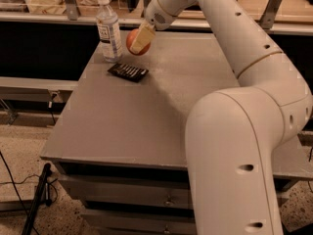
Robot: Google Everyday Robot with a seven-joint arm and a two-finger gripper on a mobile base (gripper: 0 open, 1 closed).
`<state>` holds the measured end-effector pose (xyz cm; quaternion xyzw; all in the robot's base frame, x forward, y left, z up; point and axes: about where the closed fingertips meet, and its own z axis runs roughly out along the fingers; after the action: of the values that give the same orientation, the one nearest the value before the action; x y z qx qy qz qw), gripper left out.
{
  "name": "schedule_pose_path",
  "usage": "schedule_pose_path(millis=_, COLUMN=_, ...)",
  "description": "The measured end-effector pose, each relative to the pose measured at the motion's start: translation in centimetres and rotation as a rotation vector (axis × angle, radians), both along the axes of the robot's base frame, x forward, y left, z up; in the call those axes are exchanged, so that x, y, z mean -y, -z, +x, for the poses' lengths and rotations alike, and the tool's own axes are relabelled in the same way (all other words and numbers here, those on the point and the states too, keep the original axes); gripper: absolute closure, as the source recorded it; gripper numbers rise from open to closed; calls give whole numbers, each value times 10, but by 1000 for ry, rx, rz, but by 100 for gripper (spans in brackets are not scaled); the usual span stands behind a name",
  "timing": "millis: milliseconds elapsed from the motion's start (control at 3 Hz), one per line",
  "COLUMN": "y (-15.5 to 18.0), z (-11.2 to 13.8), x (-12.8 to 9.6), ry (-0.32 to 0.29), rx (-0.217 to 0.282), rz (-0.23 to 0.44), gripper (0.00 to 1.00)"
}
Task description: Move apple near blue plastic bottle
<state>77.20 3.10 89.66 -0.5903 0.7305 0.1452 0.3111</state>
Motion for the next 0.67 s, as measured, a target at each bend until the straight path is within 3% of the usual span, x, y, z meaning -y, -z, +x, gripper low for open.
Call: schedule_pose_path(millis=667, y=19, z=2, x=-4, ry=-18, rx=20, rz=-116, gripper=100)
